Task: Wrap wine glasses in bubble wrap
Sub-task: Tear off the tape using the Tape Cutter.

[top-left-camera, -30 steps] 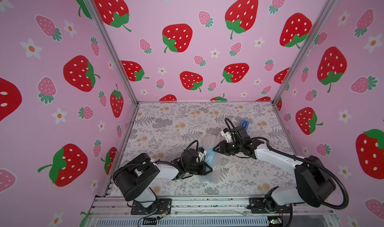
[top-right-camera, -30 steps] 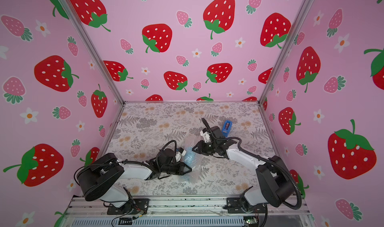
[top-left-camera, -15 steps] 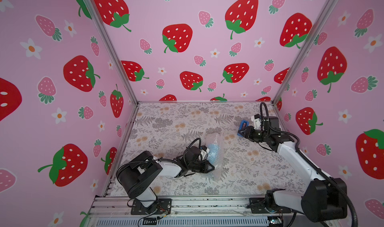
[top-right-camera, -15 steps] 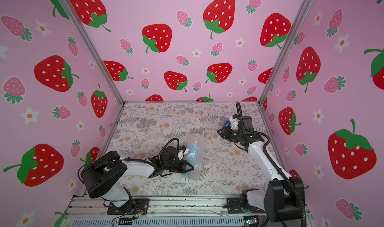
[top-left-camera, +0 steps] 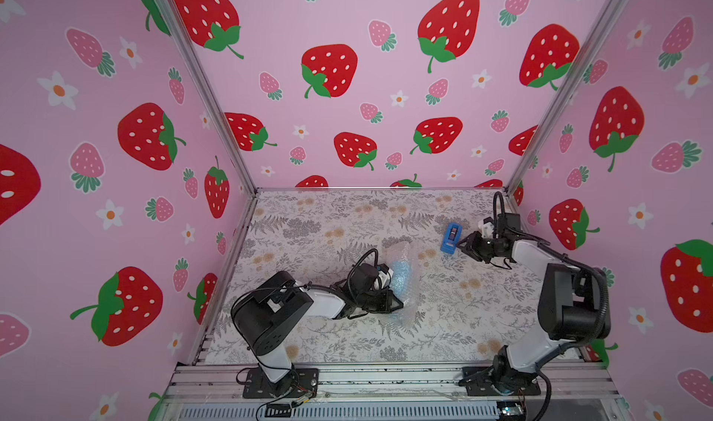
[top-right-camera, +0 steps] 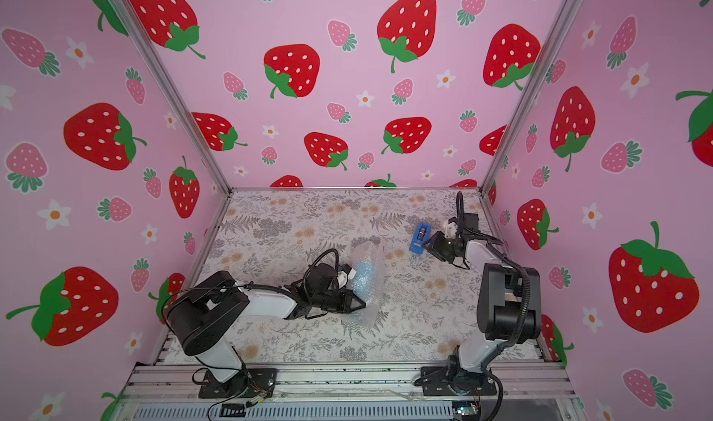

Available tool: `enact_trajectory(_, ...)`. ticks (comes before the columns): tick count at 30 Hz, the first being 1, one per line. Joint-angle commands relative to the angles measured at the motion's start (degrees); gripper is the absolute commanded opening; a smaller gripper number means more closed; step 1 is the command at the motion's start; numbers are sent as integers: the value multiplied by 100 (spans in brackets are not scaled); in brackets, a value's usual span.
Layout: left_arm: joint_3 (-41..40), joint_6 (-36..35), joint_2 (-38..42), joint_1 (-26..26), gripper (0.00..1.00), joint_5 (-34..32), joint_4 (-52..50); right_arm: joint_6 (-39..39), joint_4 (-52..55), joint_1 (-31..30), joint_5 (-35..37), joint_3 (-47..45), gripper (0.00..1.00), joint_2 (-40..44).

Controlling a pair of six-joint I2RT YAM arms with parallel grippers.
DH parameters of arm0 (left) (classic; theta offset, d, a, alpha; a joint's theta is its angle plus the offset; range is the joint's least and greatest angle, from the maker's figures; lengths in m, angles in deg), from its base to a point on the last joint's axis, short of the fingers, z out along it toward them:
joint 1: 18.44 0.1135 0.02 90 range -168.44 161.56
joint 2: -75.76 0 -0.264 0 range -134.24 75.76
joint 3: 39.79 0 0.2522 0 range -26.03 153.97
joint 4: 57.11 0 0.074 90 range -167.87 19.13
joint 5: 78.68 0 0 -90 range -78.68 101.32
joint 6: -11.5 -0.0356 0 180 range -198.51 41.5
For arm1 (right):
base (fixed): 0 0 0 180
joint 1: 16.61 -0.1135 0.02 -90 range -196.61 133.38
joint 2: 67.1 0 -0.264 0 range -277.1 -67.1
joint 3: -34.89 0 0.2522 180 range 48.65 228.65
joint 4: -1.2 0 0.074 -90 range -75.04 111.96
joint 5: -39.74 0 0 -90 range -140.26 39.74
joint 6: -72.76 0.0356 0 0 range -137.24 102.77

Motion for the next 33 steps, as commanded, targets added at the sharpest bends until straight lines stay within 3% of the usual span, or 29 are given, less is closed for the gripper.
enact_trajectory(1,-2,-59,-223,60,9,-202,-377,-149,-226,14,-158,329,34,-215)
enact_trajectory(14,-190,0,-229,189,8,-61,-151,-197,-126,-108,-188,1094,34,-1162)
enact_trajectory(33,-336,12,-139,257,8,-93,-129,55,-260,-170,-471,1201,28,-1664)
